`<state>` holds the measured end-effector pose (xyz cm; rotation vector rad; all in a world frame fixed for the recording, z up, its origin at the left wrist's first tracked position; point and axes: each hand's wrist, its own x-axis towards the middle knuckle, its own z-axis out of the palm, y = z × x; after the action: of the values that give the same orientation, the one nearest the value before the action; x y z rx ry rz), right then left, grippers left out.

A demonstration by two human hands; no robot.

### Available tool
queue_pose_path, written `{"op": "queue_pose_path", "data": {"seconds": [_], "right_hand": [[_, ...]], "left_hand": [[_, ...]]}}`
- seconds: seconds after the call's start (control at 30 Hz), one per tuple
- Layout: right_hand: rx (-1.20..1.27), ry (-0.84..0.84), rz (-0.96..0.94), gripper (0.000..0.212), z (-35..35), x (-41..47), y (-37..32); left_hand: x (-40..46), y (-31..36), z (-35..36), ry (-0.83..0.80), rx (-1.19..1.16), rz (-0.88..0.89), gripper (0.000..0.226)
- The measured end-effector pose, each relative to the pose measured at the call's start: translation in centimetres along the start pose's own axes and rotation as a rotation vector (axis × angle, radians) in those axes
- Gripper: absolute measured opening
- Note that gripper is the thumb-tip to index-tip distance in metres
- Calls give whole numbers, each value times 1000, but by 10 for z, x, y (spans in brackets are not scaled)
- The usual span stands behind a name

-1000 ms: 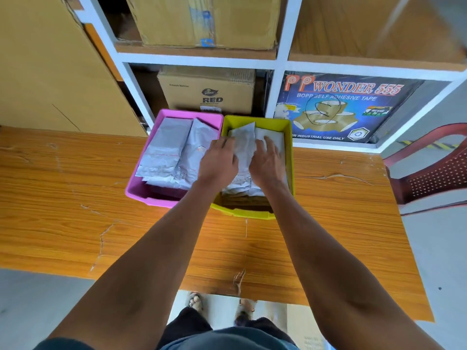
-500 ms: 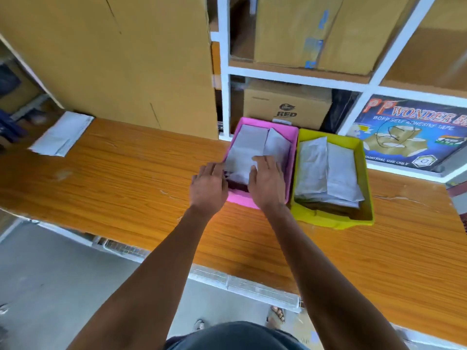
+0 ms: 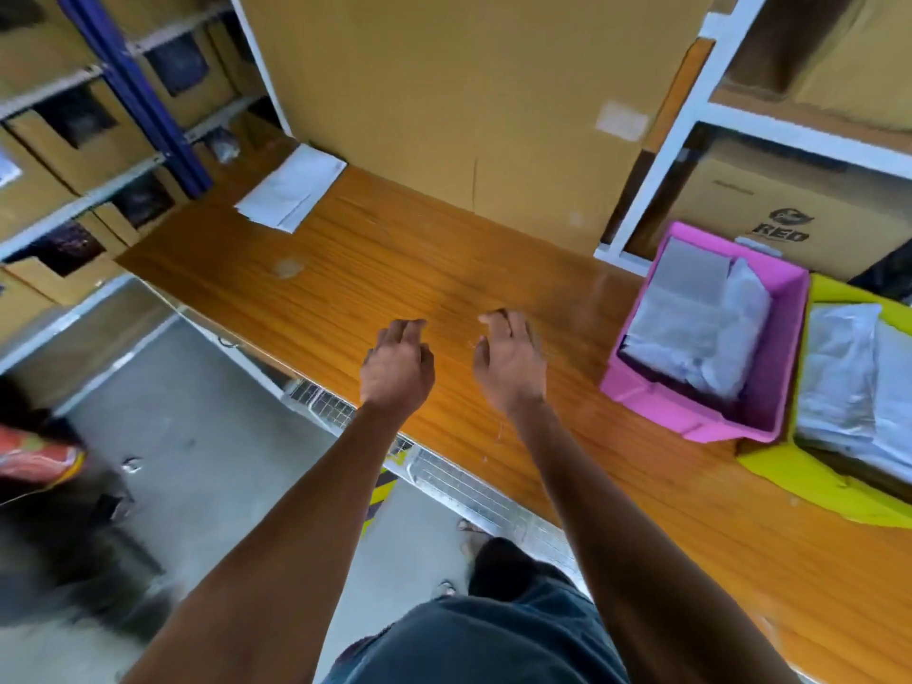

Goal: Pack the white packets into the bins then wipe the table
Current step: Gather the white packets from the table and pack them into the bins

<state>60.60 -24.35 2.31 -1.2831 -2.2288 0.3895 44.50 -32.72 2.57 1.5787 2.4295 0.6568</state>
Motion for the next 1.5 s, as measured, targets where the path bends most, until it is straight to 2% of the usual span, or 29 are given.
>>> {"op": "queue_pose_path", "data": {"seconds": [0.2,0.47,0.7,0.83,0.93,1.13,1.3,1.4,1.5], "right_hand": [[18,-124,3,34,65,61,-37],[99,-203,2,34,157,159,-100],[115,-249,-3,32,209,234,-143],[103,-268,27,34,235,267,-163],[84,-252,36,36,255,289,-177],[42,-258,169,39,297,323,-215],[36,-242,282,43,320,342,-233],[21,-213,333,42,328,345,-236],[-13,-205,381,41,333,345,-232]], "left_hand": [[42,-70,-19,-3,22,-81,45],[135,-167,-52,-25,107,-178,44],[226,-221,-77,-37,120,-263,46],[274,-248,-83,-55,116,-240,47],[308,-276,-86,-29,128,-156,47],[373,-333,-93,-125,213,-77,74],[423,-361,-86,-305,138,-167,101],[441,-366,-76,-389,129,-144,107],[446,-363,-63,-387,168,-54,106]]}}
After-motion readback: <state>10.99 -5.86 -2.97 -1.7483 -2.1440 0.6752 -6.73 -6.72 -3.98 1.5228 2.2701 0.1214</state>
